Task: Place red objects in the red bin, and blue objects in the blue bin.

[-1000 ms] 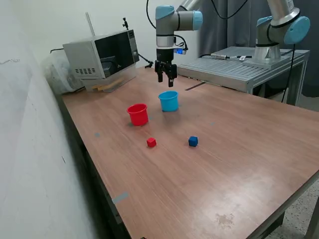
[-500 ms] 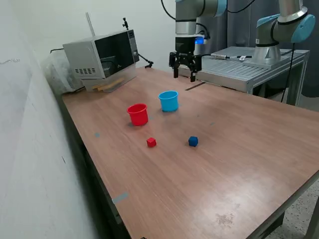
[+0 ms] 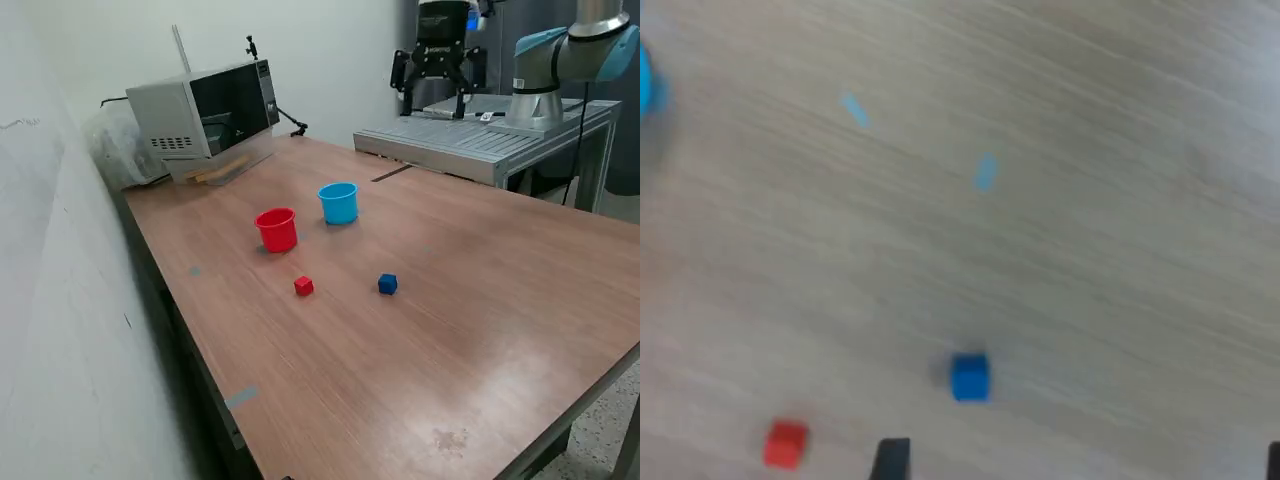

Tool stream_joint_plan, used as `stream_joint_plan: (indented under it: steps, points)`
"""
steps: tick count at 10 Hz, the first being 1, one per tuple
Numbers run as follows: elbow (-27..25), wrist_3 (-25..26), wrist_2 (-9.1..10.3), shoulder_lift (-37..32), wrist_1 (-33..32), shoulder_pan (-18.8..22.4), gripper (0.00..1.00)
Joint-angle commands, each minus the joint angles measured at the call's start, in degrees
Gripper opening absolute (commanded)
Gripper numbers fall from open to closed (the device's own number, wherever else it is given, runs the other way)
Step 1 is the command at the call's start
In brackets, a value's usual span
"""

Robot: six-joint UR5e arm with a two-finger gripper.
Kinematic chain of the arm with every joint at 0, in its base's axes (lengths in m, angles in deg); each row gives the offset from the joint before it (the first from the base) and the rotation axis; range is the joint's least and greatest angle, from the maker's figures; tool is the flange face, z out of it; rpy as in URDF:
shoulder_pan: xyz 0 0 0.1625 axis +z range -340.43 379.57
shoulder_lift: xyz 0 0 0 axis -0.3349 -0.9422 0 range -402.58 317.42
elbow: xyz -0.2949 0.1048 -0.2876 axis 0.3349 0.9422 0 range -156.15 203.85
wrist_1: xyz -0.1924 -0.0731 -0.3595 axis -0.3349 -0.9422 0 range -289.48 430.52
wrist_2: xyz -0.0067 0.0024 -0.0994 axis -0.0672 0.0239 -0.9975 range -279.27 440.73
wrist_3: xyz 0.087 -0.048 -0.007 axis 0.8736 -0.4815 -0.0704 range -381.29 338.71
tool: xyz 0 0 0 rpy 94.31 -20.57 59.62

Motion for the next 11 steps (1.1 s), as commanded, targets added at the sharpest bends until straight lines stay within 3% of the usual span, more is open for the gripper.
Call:
stream_joint_plan:
  steps: [1, 3, 8, 11]
  points:
    - [7.5, 3.9, 0.3, 1.4, 2.4, 5.3, 1.0]
    - [12.3, 4.0, 0.3, 9.2, 1.9, 6.1, 1.0]
    - [13.1, 3.3, 0.12, 22.5, -3.4, 5.1, 1.0]
    - [16.3, 2.0, -0.05, 28.6, -5.2, 3.4, 1.0]
